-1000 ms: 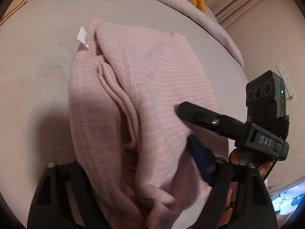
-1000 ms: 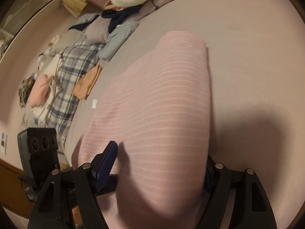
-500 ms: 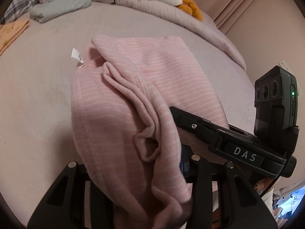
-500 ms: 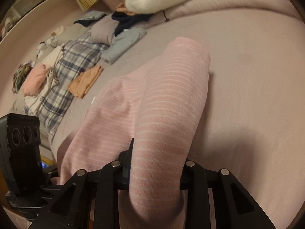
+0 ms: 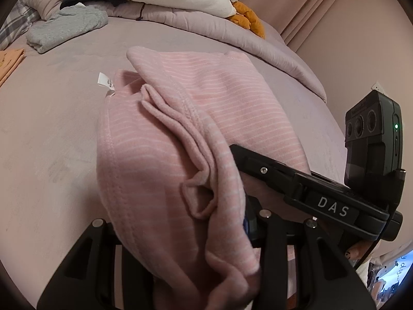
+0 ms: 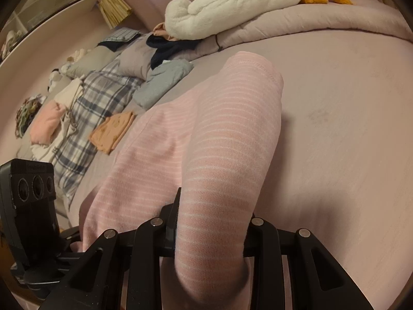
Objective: Fold small clothes
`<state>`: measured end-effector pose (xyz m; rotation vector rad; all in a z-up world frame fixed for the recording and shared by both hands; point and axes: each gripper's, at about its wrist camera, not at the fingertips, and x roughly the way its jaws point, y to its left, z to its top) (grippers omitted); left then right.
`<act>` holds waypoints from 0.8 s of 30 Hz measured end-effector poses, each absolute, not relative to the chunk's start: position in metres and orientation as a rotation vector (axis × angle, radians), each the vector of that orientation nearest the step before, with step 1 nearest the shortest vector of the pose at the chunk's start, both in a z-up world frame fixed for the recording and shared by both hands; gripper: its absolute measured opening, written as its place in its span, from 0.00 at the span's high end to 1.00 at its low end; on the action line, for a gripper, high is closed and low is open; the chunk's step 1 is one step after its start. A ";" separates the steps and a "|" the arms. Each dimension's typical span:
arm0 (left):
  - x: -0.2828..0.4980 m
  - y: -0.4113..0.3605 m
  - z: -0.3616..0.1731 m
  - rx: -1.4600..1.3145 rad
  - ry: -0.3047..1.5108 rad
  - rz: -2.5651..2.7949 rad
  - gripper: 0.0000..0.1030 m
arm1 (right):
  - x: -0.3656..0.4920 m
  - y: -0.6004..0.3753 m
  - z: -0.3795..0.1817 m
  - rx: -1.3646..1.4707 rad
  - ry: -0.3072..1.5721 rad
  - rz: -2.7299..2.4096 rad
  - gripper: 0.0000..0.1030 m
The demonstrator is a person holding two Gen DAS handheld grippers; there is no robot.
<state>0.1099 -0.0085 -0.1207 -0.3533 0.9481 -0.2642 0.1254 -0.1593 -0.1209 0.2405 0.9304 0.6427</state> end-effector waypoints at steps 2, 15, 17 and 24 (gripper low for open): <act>0.114 -0.009 -0.122 -0.350 0.950 -0.268 0.59 | 0.129 -0.159 -0.122 0.241 0.931 0.635 0.69; 0.129 -0.014 -0.143 -0.350 1.002 -0.241 0.59 | 0.142 -0.162 -0.143 0.257 0.994 0.592 0.69; 0.130 -0.013 -0.145 -0.346 1.008 -0.241 0.59 | 0.142 -0.163 -0.144 0.256 0.999 0.588 0.69; 0.135 -0.012 -0.156 -0.356 1.043 -0.239 0.57 | 0.144 -0.164 -0.153 0.268 1.030 0.561 0.68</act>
